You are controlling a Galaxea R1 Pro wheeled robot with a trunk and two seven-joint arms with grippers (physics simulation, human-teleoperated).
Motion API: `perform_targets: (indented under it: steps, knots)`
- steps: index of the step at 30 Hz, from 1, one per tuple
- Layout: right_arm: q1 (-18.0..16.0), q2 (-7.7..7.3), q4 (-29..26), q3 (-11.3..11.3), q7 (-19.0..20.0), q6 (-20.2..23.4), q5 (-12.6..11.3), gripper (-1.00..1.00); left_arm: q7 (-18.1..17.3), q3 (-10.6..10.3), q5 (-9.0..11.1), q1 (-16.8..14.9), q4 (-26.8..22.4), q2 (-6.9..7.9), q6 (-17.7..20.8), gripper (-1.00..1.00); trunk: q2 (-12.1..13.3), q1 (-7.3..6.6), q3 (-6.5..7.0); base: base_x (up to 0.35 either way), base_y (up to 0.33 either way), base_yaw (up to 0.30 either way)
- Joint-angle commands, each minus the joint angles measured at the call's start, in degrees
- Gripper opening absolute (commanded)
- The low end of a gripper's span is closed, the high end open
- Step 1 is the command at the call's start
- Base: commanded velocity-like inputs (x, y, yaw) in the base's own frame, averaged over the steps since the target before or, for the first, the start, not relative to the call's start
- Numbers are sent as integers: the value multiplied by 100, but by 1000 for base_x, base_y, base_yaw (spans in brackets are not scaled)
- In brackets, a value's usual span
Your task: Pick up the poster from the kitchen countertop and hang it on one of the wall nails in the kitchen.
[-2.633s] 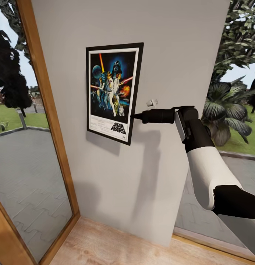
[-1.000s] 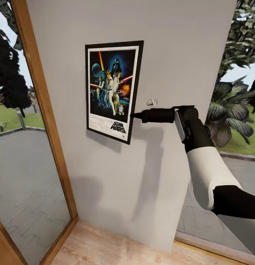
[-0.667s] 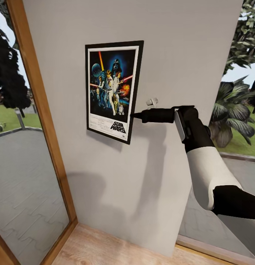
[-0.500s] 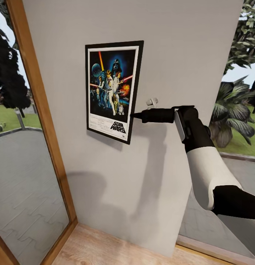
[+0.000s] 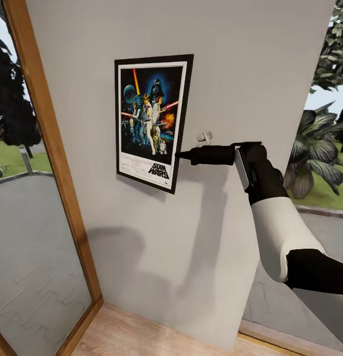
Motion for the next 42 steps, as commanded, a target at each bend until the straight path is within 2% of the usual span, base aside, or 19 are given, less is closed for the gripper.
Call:
perform_targets:
  steps: [1,20,42]
  knots:
    - [-2,2,-6,-11,37,36,36,-100,-42,17,25,2,-4,-2,-3,100,-2,3,-1,191,0,0]
    - [-2,4,-9,-11,38,36,34,-100,-42,21,25,2,-4,-2,-5,100,-2,3,-1,90,0,0]
    - [-2,-3,-11,-19,39,36,42,-100,-42,22,25,0,-4,-2,-5,100,-2,3,-1,6,0,0]
